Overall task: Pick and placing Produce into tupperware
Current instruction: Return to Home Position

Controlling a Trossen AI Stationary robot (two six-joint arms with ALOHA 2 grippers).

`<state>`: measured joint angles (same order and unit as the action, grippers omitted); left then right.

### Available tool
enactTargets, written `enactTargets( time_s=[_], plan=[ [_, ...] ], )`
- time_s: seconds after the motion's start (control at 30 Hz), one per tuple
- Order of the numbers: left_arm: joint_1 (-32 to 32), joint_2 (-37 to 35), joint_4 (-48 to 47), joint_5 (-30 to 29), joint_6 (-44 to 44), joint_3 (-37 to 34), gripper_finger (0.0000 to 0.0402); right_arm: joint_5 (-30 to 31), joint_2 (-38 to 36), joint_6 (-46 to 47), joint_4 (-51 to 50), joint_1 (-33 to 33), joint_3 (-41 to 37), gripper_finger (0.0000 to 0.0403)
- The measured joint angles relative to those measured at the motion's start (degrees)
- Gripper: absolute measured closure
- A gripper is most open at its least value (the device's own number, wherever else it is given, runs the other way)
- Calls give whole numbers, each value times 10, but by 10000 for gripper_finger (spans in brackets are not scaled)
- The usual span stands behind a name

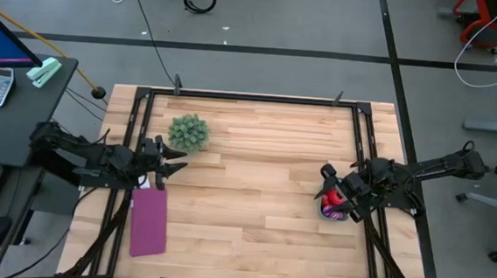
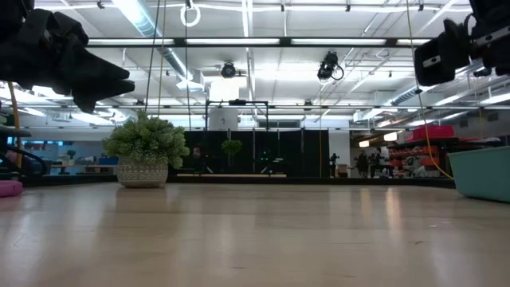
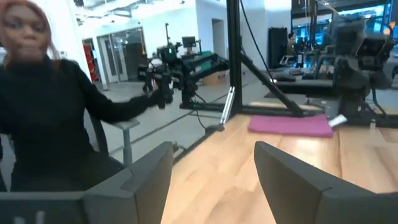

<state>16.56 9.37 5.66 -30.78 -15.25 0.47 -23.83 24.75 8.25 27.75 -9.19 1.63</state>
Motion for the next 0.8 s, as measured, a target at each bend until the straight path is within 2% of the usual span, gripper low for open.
enactTargets(
  time_s=[0.37,0.63,0.8],
  plan=[
    [0,0,1,0,0,0,217,18,4,17,0,0,-10,167],
    [0,0,1,0,0,0,223,70,4,92,-64,0,-10,167],
    [0,0,1,0,-1,0,220,70,4,139,-103,0,-10,167]
  ],
)
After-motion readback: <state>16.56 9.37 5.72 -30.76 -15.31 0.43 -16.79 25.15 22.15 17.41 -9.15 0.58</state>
